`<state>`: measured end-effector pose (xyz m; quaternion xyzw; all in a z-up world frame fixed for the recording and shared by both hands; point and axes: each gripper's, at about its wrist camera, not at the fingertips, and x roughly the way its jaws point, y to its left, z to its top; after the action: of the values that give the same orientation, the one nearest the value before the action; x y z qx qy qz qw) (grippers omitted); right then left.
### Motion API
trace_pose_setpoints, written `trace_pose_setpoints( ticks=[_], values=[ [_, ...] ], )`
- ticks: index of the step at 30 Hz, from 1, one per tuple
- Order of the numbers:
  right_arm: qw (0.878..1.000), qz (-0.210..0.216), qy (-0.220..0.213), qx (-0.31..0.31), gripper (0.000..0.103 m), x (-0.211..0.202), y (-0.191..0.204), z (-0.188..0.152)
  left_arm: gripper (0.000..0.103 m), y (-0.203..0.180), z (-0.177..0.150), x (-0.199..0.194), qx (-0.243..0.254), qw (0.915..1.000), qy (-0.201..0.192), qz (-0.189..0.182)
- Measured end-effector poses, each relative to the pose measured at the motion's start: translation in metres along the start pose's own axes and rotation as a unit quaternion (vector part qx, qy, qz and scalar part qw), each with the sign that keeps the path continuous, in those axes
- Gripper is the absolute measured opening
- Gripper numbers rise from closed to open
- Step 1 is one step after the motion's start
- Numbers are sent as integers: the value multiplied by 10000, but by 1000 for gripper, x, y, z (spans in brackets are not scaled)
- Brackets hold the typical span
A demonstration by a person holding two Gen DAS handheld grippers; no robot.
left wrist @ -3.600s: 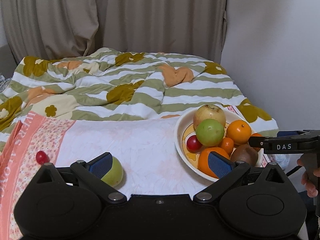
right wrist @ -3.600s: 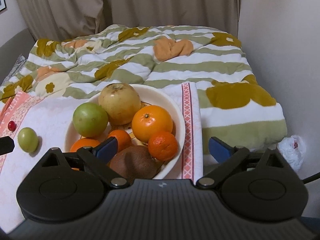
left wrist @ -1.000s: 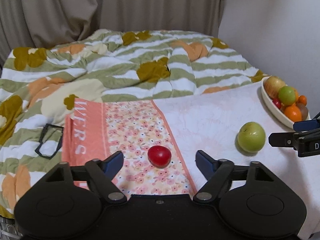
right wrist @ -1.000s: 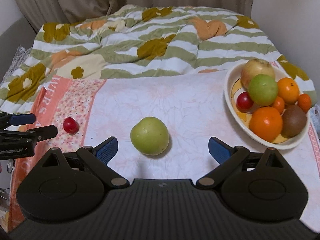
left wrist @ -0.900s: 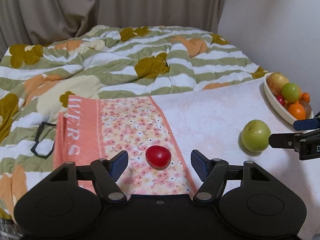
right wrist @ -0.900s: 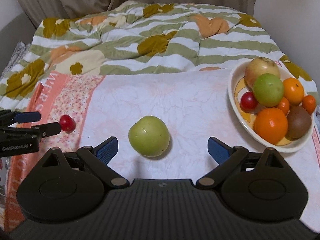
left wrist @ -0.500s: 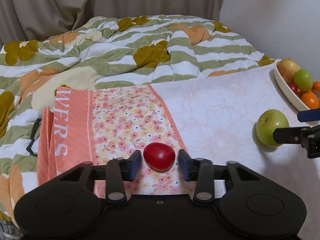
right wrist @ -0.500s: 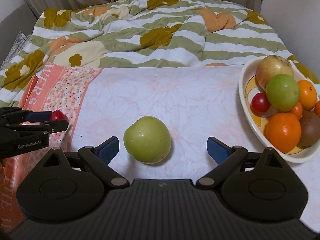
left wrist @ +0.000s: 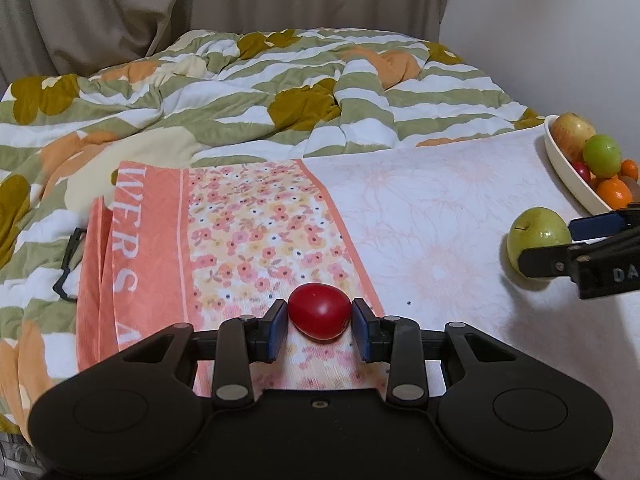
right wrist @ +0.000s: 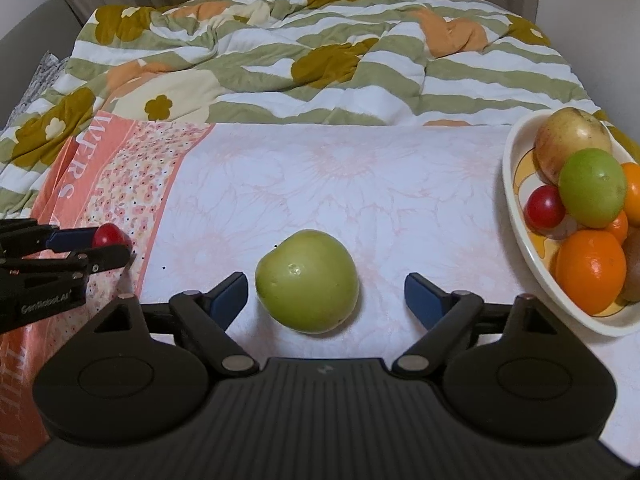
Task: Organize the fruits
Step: 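Grasp the red cherry tomato with the left tool while the right tool grasps the last green apple, then carry the tomato and green apple to the white bowl and lower them in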
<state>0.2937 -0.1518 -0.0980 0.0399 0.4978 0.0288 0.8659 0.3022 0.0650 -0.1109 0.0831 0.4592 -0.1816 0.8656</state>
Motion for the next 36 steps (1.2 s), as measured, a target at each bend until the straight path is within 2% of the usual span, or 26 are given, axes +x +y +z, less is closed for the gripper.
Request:
trace_pose_setpoints(
  ticks=[4,8,12,19,29,36],
  values=[
    [10000,64,-8,-40,93,3,2,0,38,-1,-3,-7,-51,10000,-58,1],
    [9998,144,51,-119,72,8,6,2,38,-1,-5,-15,-111,9998,-150,5],
    [9998,169,10,-90,72,5,8,1,38,-4,-6,-26,-132,9996,-239,17],
    [9993,249,-240,-115,72,-24,14,-5,38,-8,-11,-49,-174,9990,-402,-5],
    [9979,159,-634,-8,72,-92,10,-26,38,-28,-16,-102,-161,9959,-875,-175],
    [9959,67,-876,235,72,-140,-18,-46,38,-58,-14,-135,-146,9919,-1226,-311]
  ],
)
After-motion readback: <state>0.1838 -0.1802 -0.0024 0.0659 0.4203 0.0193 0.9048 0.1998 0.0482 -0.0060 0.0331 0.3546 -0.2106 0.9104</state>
